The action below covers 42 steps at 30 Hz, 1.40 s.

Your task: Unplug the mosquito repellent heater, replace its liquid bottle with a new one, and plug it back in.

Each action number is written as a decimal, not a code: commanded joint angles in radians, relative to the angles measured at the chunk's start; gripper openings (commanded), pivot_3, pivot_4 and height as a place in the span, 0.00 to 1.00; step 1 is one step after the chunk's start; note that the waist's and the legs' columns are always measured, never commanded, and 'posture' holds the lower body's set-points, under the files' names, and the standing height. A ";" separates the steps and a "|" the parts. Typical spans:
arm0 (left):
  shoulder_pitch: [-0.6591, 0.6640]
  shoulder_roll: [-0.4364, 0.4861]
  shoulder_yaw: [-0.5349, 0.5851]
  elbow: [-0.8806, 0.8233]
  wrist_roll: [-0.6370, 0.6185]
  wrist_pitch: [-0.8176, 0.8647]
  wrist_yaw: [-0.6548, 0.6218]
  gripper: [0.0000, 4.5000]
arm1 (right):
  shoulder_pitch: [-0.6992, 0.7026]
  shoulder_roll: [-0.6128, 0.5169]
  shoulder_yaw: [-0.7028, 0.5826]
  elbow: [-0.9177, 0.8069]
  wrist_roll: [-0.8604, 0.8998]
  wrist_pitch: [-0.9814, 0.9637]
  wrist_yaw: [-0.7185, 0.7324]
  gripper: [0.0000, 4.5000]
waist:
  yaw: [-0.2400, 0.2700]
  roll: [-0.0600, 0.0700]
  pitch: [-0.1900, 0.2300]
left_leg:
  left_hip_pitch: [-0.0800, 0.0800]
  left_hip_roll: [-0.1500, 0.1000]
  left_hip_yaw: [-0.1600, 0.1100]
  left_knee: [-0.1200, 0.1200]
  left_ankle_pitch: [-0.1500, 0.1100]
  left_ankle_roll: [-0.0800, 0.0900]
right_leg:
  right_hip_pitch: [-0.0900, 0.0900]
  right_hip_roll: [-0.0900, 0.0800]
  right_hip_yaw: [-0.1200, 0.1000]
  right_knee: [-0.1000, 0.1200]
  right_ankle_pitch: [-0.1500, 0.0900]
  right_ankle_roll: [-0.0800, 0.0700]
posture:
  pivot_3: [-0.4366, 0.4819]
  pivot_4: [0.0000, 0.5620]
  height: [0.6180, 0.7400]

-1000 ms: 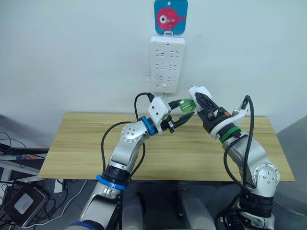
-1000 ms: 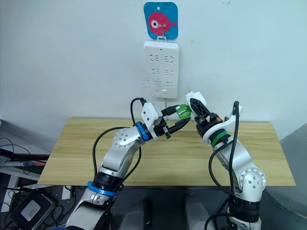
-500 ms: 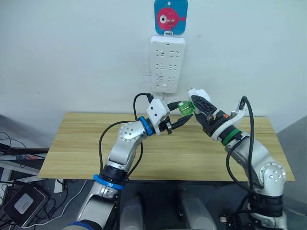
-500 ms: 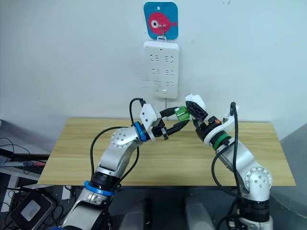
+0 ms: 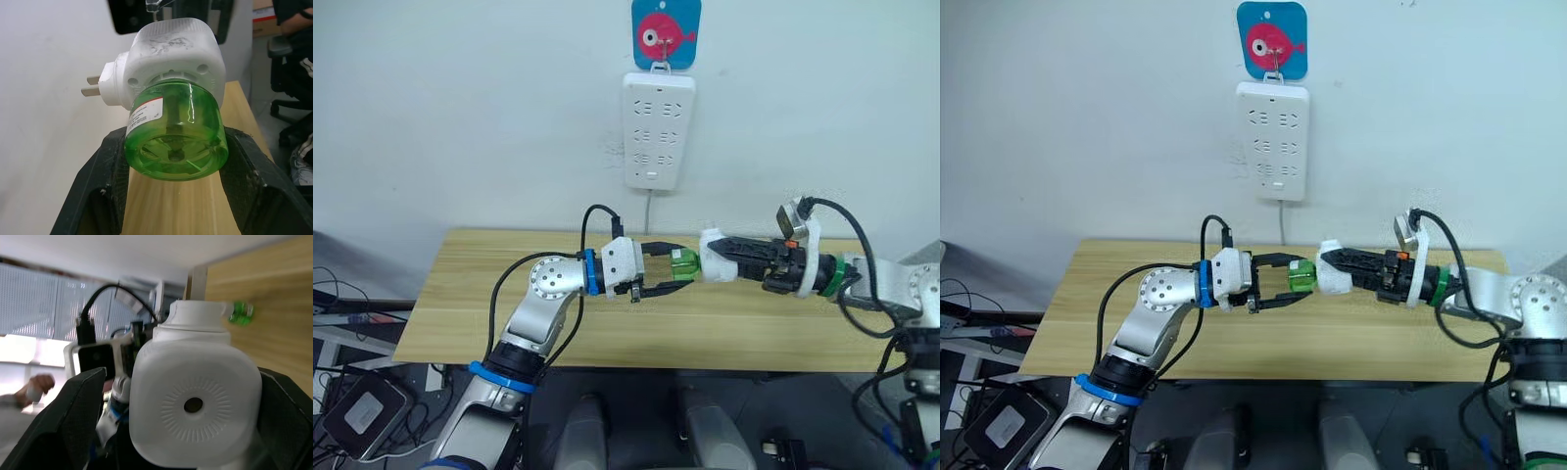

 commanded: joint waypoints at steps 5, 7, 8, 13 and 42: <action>0.019 0.005 -0.009 -0.038 -0.006 0.014 0.008 0.50 | -0.091 -0.061 0.073 0.051 0.022 0.049 0.081 0.99 | 0.000 0.000 0.001 | 0.000 0.000 0.000 0.000 0.000 0.001 | 0.000 0.001 0.000 0.000 0.000 0.000 | 0.44 0.47 1.00; 0.021 0.006 -0.009 -0.044 -0.012 0.025 0.007 0.50 | -0.102 -0.066 0.084 0.052 0.008 0.053 0.093 0.99 | 0.002 0.000 0.001 | -0.001 0.000 0.000 0.000 0.000 0.001 | 0.000 0.001 0.000 0.000 0.000 0.000 | 0.45 0.47 1.00; 0.022 0.007 -0.009 -0.047 -0.014 0.029 0.005 0.50 | -0.105 -0.066 0.086 0.041 -0.008 0.058 0.106 0.99 | 0.003 0.000 0.001 | -0.001 0.000 0.000 0.000 0.000 0.001 | 0.000 0.000 0.000 0.000 0.000 0.000 | 0.45 0.47 1.00; 0.015 0.002 -0.009 -0.052 -0.017 0.042 0.006 0.50 | -0.108 -0.053 0.094 0.015 -0.051 0.048 0.123 0.99 | 0.007 0.000 0.002 | -0.001 0.000 0.000 0.000 0.000 0.001 | 0.000 0.000 0.000 0.000 0.000 0.000 | 0.45 0.47 1.00; -0.191 0.061 0.222 0.044 -0.932 1.627 0.033 0.78 | -0.089 -0.061 0.049 -0.108 -0.247 0.093 0.357 0.67 | 0.010 0.000 0.005 | -0.001 0.000 -0.006 0.001 0.000 0.001 | -0.001 0.001 -0.006 0.001 0.000 0.000 | 0.41 0.45 1.00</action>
